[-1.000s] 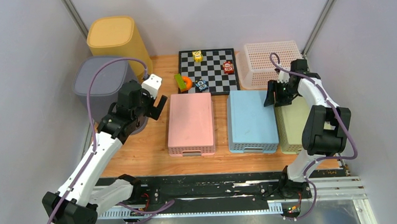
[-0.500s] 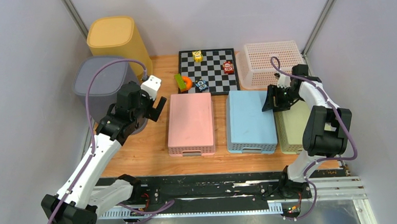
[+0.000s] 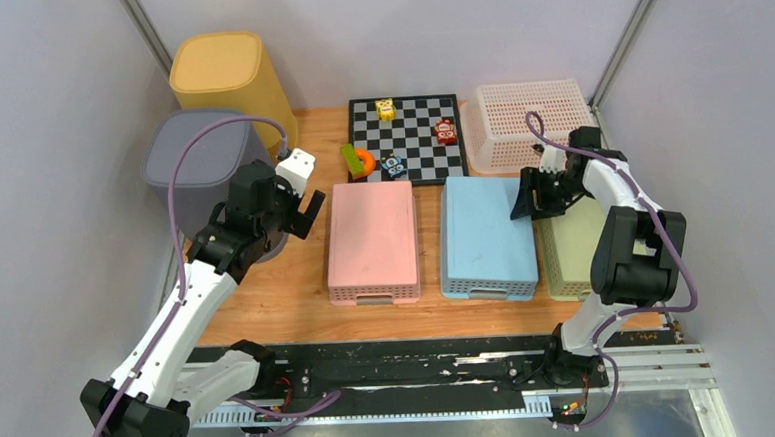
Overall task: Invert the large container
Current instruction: Adjust the container at the center of the board, then reset both arms
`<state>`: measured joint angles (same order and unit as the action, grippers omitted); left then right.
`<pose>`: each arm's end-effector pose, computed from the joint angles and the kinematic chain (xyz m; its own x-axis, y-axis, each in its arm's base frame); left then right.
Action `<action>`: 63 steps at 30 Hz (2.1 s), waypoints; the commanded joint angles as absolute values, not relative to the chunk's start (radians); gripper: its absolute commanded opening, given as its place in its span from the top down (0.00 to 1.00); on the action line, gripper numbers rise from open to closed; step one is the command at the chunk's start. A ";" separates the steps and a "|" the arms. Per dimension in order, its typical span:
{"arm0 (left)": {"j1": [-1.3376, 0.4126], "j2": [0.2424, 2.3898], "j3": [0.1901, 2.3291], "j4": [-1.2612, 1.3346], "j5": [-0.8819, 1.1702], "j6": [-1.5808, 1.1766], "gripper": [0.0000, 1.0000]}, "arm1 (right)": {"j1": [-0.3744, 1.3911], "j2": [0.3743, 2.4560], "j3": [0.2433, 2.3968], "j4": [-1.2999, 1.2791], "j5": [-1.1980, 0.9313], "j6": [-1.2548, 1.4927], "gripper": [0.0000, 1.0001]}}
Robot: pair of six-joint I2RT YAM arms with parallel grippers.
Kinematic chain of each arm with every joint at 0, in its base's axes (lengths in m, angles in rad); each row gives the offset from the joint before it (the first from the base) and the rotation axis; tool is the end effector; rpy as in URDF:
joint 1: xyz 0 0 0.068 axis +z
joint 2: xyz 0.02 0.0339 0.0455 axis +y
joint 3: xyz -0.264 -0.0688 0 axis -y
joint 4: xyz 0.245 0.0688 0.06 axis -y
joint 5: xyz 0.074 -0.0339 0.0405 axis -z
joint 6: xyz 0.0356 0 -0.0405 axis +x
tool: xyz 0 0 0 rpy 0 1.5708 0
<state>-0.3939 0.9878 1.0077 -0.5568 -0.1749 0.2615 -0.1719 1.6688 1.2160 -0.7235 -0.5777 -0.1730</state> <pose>0.1983 -0.0757 0.3430 -0.3942 0.4396 -0.8071 0.3538 0.8831 0.3081 0.3307 -0.0377 0.2272 -0.8851 0.0073 -0.4654 -0.2191 0.8756 0.4305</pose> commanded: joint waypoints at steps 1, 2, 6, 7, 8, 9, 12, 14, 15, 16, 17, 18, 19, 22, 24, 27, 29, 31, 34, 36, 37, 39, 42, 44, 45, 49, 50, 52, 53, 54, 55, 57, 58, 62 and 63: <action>-0.388 0.975 1.025 -0.568 -0.157 0.259 0.00 | -0.164 1.667 1.247 -0.758 -0.568 -0.210 0.39; -0.388 0.974 1.026 -0.570 -0.158 0.259 0.00 | -0.164 1.667 1.254 -0.759 -0.565 -0.210 0.39; -0.388 0.972 1.032 -0.576 -0.160 0.261 0.00 | -0.166 1.665 1.295 -0.776 -0.572 -0.198 0.38; -0.388 0.971 1.033 -0.576 -0.160 0.261 0.00 | -0.167 1.664 1.305 -0.777 -0.574 -0.193 0.38; -0.388 0.971 1.034 -0.577 -0.161 0.261 0.00 | -0.167 1.664 1.315 -0.778 -0.572 -0.188 0.38; -0.388 0.971 1.038 -0.578 -0.161 0.262 0.00 | -0.169 1.665 1.326 -0.778 -0.572 -0.182 0.38; -0.388 0.972 1.041 -0.579 -0.160 0.261 0.00 | -0.168 1.683 1.369 -0.776 -0.575 -0.164 0.38; -0.388 0.973 1.043 -0.578 -0.157 0.262 0.00 | -0.169 1.706 1.396 -0.775 -0.574 -0.150 0.38; -0.388 0.973 1.042 -0.578 -0.158 0.261 0.00 | -0.168 1.724 1.408 -0.774 -0.572 -0.144 0.38; -0.388 0.973 1.042 -0.579 -0.158 0.262 0.00 | -0.169 1.738 1.420 -0.772 -0.572 -0.140 0.38; -0.388 0.972 1.043 -0.580 -0.159 0.261 0.00 | -0.168 1.752 1.432 -0.769 -0.571 -0.132 0.38; -0.388 0.971 1.043 -0.580 -0.160 0.262 0.00 | -0.169 1.768 1.442 -0.769 -0.568 -0.130 0.38; -0.388 0.969 1.042 -0.580 -0.161 0.263 0.00 | -0.169 1.781 1.451 -0.766 -0.566 -0.126 0.38; -0.388 0.965 1.040 -0.580 -0.165 0.268 0.00 | -0.169 1.815 1.469 -0.757 -0.569 -0.118 0.38; -0.388 0.964 1.038 -0.582 -0.167 0.269 0.00 | -0.169 1.836 1.481 -0.755 -0.582 -0.114 0.38; -0.388 0.963 1.035 -0.580 -0.165 0.269 0.00 | -0.167 1.856 1.496 -0.750 -0.621 -0.109 0.38; -0.388 0.963 1.033 -0.578 -0.164 0.268 0.00 | -0.167 1.867 1.502 -0.742 -0.642 -0.103 0.38; -0.388 0.963 1.030 -0.575 -0.163 0.267 0.00 | -0.166 1.875 1.510 -0.734 -0.656 -0.100 0.38; -0.388 0.964 1.026 -0.572 -0.164 0.269 0.00 | -0.163 1.890 1.523 -0.731 -0.672 -0.098 0.38; -0.388 0.966 1.025 -0.571 -0.164 0.270 0.00 | -0.160 1.899 1.530 -0.732 -0.685 -0.097 0.38; -0.388 0.966 1.024 -0.570 -0.163 0.269 0.00 | -0.158 1.903 1.532 -0.733 -0.689 -0.097 0.38; -0.388 0.966 1.025 -0.570 -0.163 0.269 0.00 | -0.153 1.907 1.535 -0.733 -0.695 -0.096 0.38; -0.388 0.965 1.019 -0.568 -0.161 0.269 0.00 | -0.144 1.908 1.535 -0.733 -0.696 -0.097 0.38; -0.388 0.965 1.017 -0.567 -0.161 0.268 0.00 | -0.139 1.908 1.535 -0.734 -0.689 -0.097 0.38; -0.388 0.963 1.016 -0.567 -0.161 0.269 0.00 | -0.137 1.908 1.535 -0.734 -0.683 -0.097 0.38; -0.388 0.954 1.010 -0.570 -0.165 0.276 0.00 | -0.139 1.871 1.534 -0.749 -0.623 -0.106 0.37; -0.388 0.951 1.011 -0.569 -0.167 0.281 0.00 | -0.141 1.850 1.533 -0.752 -0.605 -0.112 0.37; -0.388 0.944 1.010 -0.572 -0.167 0.289 0.00 | -0.145 1.782 1.533 -0.757 -0.557 -0.124 0.37; -0.387 0.940 1.010 -0.574 -0.161 0.292 0.00 | -0.146 1.753 1.534 -0.764 -0.540 -0.135 0.36; -0.388 0.936 1.009 -0.575 -0.156 0.296 0.00 | -0.145 1.720 1.535 -0.774 -0.529 -0.145 0.36; -0.388 0.930 1.010 -0.576 -0.145 0.301 0.00 | -0.146 1.687 1.535 -0.787 -0.521 -0.158 0.35; -0.388 0.917 1.013 -0.583 -0.107 0.306 0.00 | -0.146 1.619 1.529 -0.815 -0.517 -0.184 0.32; -0.388 0.909 1.014 -0.590 -0.074 0.312 0.00 | -0.146 1.587 1.521 -0.829 -0.526 -0.203 0.29; -0.388 0.859 1.030 -0.644 0.076 0.332 0.00 | -0.145 1.433 1.469 -0.876 -0.592 -0.267 0.13; -0.388 0.846 1.037 -0.661 0.106 0.334 0.00 | -0.145 1.393 1.448 -0.883 -0.619 -0.280 0.04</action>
